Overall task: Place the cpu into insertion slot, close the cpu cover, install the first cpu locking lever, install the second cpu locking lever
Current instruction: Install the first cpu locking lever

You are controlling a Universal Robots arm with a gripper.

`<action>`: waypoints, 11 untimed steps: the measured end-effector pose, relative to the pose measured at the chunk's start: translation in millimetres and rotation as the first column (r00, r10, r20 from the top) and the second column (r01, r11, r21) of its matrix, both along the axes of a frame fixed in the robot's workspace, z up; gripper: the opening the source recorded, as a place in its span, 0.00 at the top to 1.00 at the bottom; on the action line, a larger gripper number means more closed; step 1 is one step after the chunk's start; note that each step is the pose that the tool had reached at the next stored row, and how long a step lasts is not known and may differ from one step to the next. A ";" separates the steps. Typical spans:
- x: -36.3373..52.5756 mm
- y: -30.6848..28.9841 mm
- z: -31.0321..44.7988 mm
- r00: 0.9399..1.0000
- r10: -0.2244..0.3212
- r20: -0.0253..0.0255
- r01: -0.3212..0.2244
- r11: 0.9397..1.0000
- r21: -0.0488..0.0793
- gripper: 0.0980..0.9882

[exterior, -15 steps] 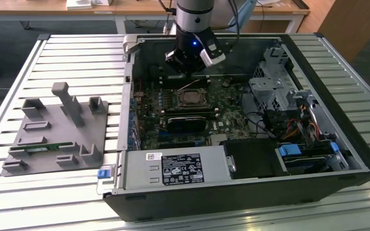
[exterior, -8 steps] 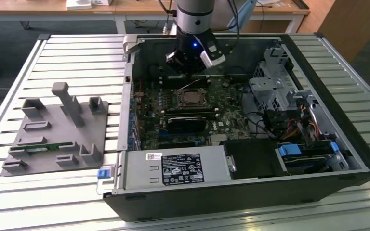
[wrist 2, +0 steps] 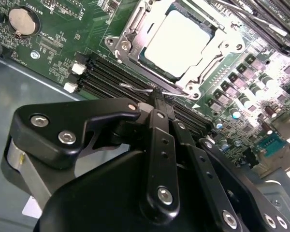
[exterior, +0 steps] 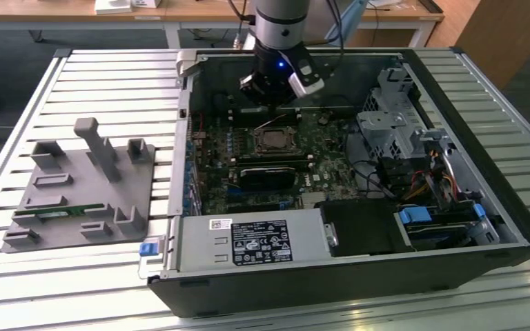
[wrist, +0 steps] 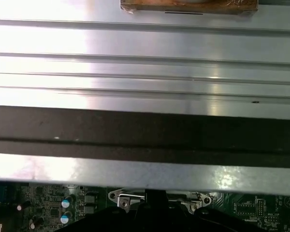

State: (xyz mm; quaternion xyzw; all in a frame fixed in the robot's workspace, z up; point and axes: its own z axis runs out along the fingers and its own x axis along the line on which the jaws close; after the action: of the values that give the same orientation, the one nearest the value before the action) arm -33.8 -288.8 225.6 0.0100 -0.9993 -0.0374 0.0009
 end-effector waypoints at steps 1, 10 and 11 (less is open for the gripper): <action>0.4 0.0 -0.2 1.000 0.000 0.000 0.000 1.000 0.000 0.99; 5.6 1.7 -4.1 1.000 0.000 0.000 0.000 1.000 0.000 0.99; 6.4 2.0 -4.6 1.000 0.000 0.000 0.000 1.000 0.000 0.99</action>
State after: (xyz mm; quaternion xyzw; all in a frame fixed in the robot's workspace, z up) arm -27.4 -286.8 221.0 0.0099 -0.9993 -0.0374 0.0008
